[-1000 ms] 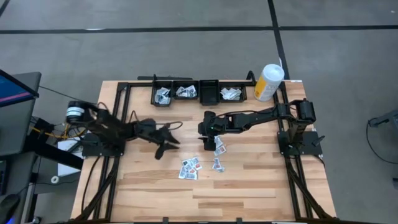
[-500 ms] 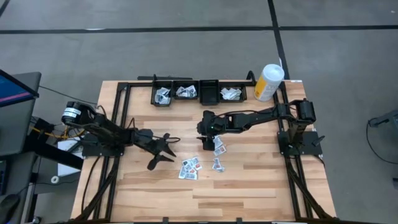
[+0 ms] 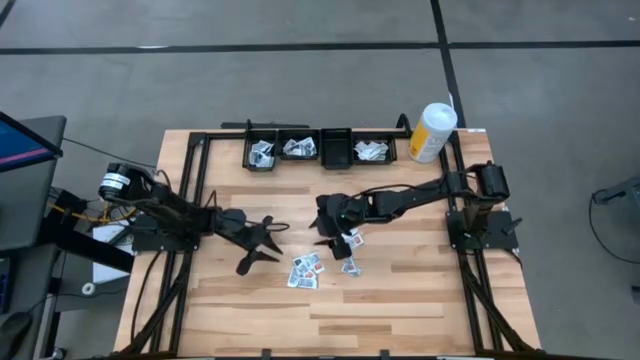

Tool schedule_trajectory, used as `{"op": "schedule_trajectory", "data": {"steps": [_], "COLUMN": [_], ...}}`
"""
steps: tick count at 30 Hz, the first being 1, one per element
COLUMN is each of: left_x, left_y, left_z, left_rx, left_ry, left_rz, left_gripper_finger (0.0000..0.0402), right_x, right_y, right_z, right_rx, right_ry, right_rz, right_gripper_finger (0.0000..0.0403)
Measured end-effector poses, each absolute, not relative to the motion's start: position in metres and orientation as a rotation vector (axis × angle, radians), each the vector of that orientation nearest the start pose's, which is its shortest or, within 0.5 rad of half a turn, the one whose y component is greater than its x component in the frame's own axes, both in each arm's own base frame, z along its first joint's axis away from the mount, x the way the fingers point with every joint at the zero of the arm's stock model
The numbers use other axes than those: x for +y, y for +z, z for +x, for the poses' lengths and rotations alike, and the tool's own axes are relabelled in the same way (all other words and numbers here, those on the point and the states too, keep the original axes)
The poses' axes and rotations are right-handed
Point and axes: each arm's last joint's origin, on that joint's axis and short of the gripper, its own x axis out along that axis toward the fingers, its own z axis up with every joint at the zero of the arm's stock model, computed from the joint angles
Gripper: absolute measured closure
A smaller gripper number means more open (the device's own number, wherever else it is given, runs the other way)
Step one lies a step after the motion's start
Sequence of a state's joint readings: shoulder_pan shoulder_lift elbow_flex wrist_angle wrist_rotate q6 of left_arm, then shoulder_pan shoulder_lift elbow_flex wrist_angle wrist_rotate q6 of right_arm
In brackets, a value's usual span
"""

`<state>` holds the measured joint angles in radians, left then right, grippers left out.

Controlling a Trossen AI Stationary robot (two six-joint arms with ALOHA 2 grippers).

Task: Pick & Place First Aid Supplies
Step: Put the black towelette pack into the middle left black bin

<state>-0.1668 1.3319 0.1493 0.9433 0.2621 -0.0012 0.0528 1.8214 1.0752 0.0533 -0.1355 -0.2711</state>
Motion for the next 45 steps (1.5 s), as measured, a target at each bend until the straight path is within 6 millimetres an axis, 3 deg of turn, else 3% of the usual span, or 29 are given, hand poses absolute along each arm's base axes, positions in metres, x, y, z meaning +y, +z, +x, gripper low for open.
{"op": "schedule_trajectory", "data": {"steps": [8,15,24,45], "left_x": [-0.058,-0.066,-0.072,-0.062], "left_y": [0.138,0.134,0.123,0.116], "left_z": [0.195,0.210,0.231,0.235], "left_rx": [0.175,0.193,0.250,0.288], "left_ry": [-0.389,-0.353,-0.367,-0.365], "left_rz": [0.261,0.394,0.431,0.417], "left_gripper_finger": [0.0285,0.0285,0.0285,0.0285], "right_x": [0.028,0.025,0.025,0.025], "right_y": [0.173,0.171,0.170,0.170], "right_z": [0.377,0.376,0.375,0.375], "right_rx": [0.692,0.715,0.732,0.736], "right_ry": [0.296,0.290,0.292,0.293], "right_rz": [-0.258,-0.254,-0.253,-0.253], "right_gripper_finger": [0.0163,0.0163,0.0163,0.0163]}}
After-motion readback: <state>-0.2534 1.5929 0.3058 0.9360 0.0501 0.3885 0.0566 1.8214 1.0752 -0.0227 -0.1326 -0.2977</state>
